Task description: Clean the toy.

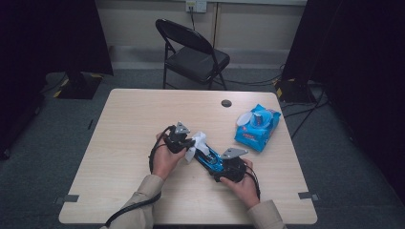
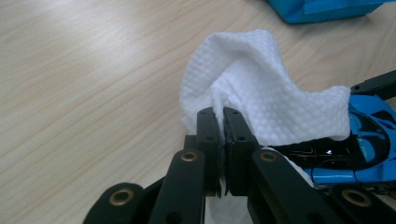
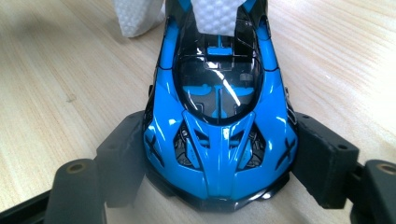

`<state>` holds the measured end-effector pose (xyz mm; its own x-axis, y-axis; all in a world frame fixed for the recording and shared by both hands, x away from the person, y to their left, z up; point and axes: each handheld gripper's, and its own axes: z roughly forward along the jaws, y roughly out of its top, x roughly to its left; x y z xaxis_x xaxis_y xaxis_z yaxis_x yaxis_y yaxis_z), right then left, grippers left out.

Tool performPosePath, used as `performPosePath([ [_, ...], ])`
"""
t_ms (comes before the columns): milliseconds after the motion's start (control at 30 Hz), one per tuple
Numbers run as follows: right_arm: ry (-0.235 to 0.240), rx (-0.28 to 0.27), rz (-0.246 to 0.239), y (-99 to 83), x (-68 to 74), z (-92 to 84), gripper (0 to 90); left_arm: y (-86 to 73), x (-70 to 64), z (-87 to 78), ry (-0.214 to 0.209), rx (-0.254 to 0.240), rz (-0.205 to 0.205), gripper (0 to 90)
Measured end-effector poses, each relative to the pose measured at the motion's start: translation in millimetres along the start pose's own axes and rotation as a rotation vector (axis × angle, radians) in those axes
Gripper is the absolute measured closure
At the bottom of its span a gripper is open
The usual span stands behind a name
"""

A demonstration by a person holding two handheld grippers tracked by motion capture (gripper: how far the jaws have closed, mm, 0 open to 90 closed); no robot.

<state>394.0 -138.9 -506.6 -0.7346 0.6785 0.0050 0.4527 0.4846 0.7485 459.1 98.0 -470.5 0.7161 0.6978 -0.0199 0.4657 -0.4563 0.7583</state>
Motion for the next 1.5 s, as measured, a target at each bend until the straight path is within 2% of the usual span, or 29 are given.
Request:
performPosePath([
  [100,0.0,0.0,0.0,0.0,0.0,0.0,25.9,0.3,1.1,-1.0,0.007,0.001,0.0,86.4],
  [133,0.0,0.0,0.0,0.0,0.0,0.0,25.9,-0.3,1.2,-1.3,0.012,-0.006,-0.015,86.4],
  [200,0.0,0.0,0.0,0.0,0.0,0.0,25.9,-1.2,4.4,-3.2,0.022,-0.003,-0.008,86.4],
  [233,0.0,0.0,0.0,0.0,0.0,0.0,25.9,-2.4,5.3,-3.8,0.019,-0.002,-0.022,86.4],
  [267,0.0,0.0,0.0,0.0,0.0,0.0,25.9,-2.9,7.6,-5.4,0.033,0.006,-0.011,86.4],
  [333,0.0,0.0,0.0,0.0,0.0,0.0,25.8,-5.0,10.1,-6.9,0.04,0.012,-0.017,86.5],
  [467,0.0,0.0,0.0,0.0,0.0,0.0,25.8,-9.7,14.4,-10.4,0.038,0.006,-0.04,86.5],
  [600,0.0,0.0,0.0,0.0,0.0,0.0,25.8,-11.7,16.6,-15.4,0.049,0.006,-0.039,86.6],
  [833,0.0,0.001,0.001,0.0,-0.1,0.0,25.8,-16.8,20.5,-23.7,0.049,-0.001,-0.06,86.7],
  [1067,-0.001,0.001,0.001,0.1,-0.1,0.0,25.6,-24.7,23.0,-35.9,0.041,-0.006,-0.055,86.8],
  [1133,-0.002,0.001,0.0,0.1,0.0,0.0,25.6,-26.7,23.4,-39.6,0.035,-0.018,-0.072,86.9],
  [1367,-0.004,0.003,0.003,-0.1,0.3,-0.2,24.7,-30.3,25.4,-50.8,0.034,-0.04,-0.08,86.9],
  [1500,-0.003,0.017,0.004,-0.1,-0.5,-1.4,20.6,-33.4,26.3,-54.5,0.031,-0.054,-0.098,86.9],
])
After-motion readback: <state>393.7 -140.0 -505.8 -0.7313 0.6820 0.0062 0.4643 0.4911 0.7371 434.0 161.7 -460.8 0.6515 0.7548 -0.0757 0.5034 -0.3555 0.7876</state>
